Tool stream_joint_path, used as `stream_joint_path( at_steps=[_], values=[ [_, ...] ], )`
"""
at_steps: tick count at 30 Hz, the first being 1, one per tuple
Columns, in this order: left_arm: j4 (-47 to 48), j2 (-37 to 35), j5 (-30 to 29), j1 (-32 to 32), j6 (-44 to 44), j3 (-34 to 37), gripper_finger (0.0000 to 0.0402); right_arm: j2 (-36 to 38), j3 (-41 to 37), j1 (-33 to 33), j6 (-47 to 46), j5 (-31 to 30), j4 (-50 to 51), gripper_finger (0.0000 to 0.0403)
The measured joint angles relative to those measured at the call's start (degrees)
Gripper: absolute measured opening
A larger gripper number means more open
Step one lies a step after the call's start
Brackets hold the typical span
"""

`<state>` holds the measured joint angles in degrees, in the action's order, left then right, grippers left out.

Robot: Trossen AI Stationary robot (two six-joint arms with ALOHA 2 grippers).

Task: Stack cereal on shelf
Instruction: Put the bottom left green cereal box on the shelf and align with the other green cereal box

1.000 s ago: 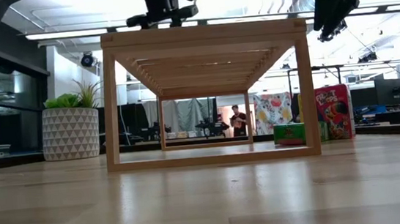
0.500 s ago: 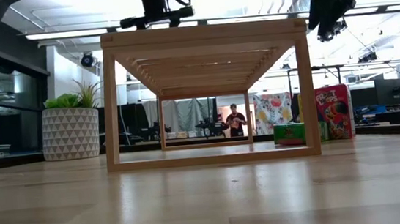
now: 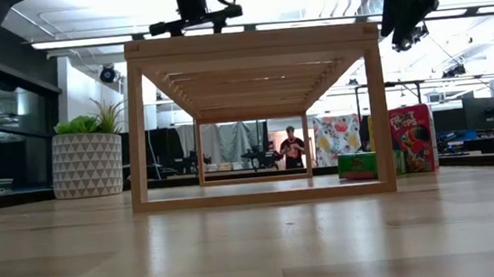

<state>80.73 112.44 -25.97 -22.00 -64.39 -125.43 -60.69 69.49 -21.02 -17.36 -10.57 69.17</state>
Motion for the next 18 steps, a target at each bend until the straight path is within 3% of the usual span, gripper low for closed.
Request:
stream_joint_path(
  at_steps=[18],
  values=[
    [-1.15, -0.02, 1.45, 0.66, 1.5, -0.02, 0.0207, 0.0, 0.0, -0.02, 0.91, 0.11, -3.93, 0.0266]
  ],
)
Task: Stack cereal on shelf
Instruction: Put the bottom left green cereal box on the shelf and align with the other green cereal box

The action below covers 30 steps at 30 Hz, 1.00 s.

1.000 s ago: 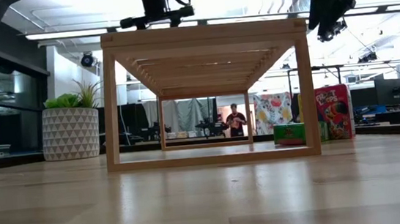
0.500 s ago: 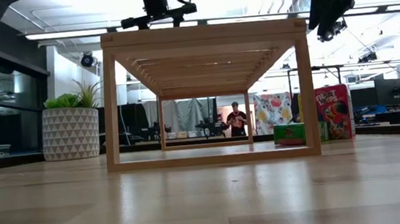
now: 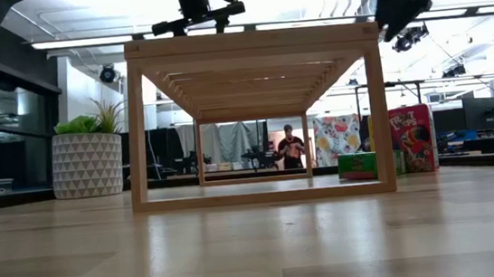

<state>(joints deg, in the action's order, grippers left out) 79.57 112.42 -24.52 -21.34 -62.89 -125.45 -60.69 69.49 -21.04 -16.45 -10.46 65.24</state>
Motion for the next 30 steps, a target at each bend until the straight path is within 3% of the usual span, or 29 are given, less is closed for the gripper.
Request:
stream_joint_path(
  at_steps=[7, 19, 30],
  values=[
    [0.0, -0.11, -0.45, 0.0, 1.62, 0.0, 0.0207, 0.0, 0.0, 0.02, 0.02, 2.5, -6.09, 0.0266],
    [-0.12, -0.19, 1.75, 0.0, 3.68, 0.0, 0.0207, 0.0, 0.0, 0.01, 0.02, 2.51, -6.02, 0.0266],
    [-0.18, -0.18, -0.56, 0.0, 4.04, 0.0, 0.0214, 0.0, 0.0, 0.02, -0.17, 2.51, -6.02, 0.0266]
  ],
)
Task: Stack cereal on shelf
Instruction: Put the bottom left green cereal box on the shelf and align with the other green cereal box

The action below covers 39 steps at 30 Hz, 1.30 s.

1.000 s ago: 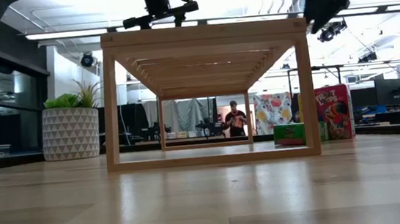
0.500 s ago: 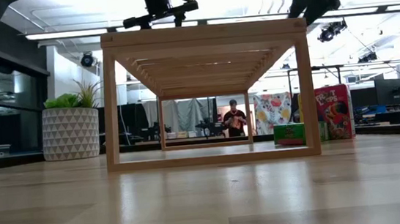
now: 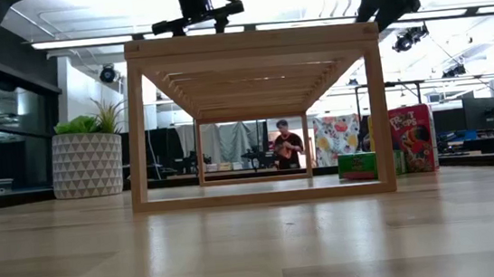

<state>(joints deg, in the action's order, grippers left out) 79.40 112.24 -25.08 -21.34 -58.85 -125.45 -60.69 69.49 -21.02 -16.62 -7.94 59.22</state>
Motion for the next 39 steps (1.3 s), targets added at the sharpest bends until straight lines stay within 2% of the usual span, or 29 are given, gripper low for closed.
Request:
stream_joint_path(
  at_steps=[12, 19, 28, 31, 35, 37, 39],
  values=[
    [0.02, -0.02, 0.02, 0.0, 0.94, 0.0, 0.0301, 0.0, 0.0, 0.0, 0.0, 0.0, 0.0, 0.0266],
    [0.0, -2.01, 3.21, -0.2, 4.08, -0.04, 0.0302, 0.0, 0.0, 0.0, -1.36, 0.02, 0.0, 0.0266],
    [-1.1, -9.92, 2.54, -0.76, 8.53, -0.04, 0.0301, 0.0, 0.0, 0.0, -3.12, 2.07, -2.39, 0.0266],
    [-1.04, -13.24, -1.58, 0.09, 13.11, -0.05, 0.0301, -0.41, 0.0, 0.0, -5.79, 4.68, -8.8, 0.0266],
    [1.64, -15.85, -15.61, 4.37, 15.77, -0.05, 0.0301, -3.39, 0.0, 0.0, -6.5, 8.79, -21.51, 0.0257],
    [3.57, -16.21, -20.06, 6.81, 14.77, -0.04, 0.0301, -5.94, 0.15, 0.0, -6.47, 10.08, -26.44, 0.0239],
    [5.59, -16.23, -22.09, 8.85, 14.95, 0.0, 0.0301, -9.18, 1.0, 0.0, -6.43, 10.13, -30.05, 0.0207]
  ],
)
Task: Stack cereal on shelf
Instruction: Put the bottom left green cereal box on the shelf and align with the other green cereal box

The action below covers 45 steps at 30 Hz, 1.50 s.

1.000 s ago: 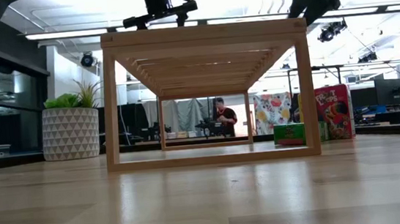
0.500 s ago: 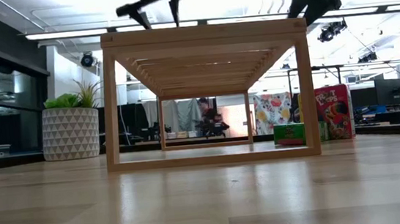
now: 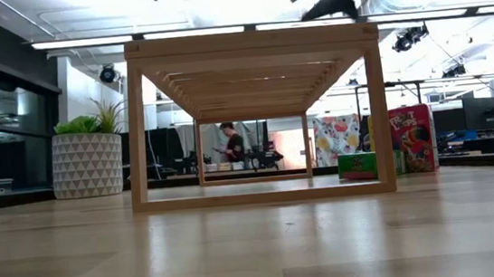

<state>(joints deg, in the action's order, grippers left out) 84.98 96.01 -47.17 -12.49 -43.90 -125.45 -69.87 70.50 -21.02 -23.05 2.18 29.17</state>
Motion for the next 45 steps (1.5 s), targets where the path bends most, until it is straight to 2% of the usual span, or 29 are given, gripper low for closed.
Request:
stream_joint_path(
  at_steps=[4, 6, 7, 9, 11, 15, 18, 19, 24, 30, 37, 42, 45],
  values=[
    [0.83, -0.4, -7.76, 4.24, 1.1, 3.03, 0.0298, -7.64, 4.39, -0.91, 2.18, 0.87, -3.12, 0.0102],
    [0.56, -1.61, -9.42, 5.5, 0.0, 6.94, 0.0289, -11.63, 7.35, -1.65, 2.75, 1.7, -3.26, 0.0037],
    [0.3, -2.64, -9.64, 5.96, -1.09, 9.37, 0.0281, -13.44, 8.86, -2.07, 3.48, 2.55, -3.12, 0.0019],
    [-1.4, -5.62, -9.06, 6.39, -2.63, 15.37, 0.0257, -16.87, 12.11, -2.72, 4.62, 3.66, -2.61, 0.0018],
    [-6.38, -8.99, -5.94, 6.55, -2.68, 22.08, 0.0222, -19.89, 15.33, -3.35, 5.72, 4.56, -0.53, 0.0024],
    [-25.52, -17.21, 3.18, 6.3, 5.29, 36.86, 0.0116, -24.78, 20.02, -3.85, 9.52, 5.21, 4.21, 0.0004],
    [-41.41, -22.82, 10.8, 4.22, 13.51, 46.63, 0.0028, -27.1, 21.97, -4.01, 11.66, 5.36, 4.77, 0.0007],
    [-46.01, -24.16, 13.48, 3.1, 15.76, 49.37, 0.0015, -27.76, 22.27, -4.13, 12.14, 5.32, 4.78, 0.0004],
    [-58.83, -27.91, 22.2, -3.13, 23.1, 58.48, 0.0011, -30.3, 22.41, -5.01, 13.04, 5.08, 1.66, 0.0001],
    [-67.55, -25.75, 30.73, -10.25, 27.22, 63.57, 0.0003, -33.14, 22.45, -6.21, 11.36, 4.33, -3.56, 0.0],
    [-68.48, -21.05, 33.43, -14.87, 26.62, 64.44, 0.0001, -35.17, 22.49, -7.15, 9.33, 2.83, -5.98, 0.0],
    [-68.91, -19.11, 37.29, -15.7, 26.58, 64.43, 0.0, -36.47, 22.49, -7.51, 8.12, 2.3, -7.53, 0.0],
    [-68.79, -18.52, 37.72, -15.67, 26.08, 64.43, 0.0, -37.05, 22.49, -7.63, 7.46, 2.33, -8.88, 0.0]
  ],
)
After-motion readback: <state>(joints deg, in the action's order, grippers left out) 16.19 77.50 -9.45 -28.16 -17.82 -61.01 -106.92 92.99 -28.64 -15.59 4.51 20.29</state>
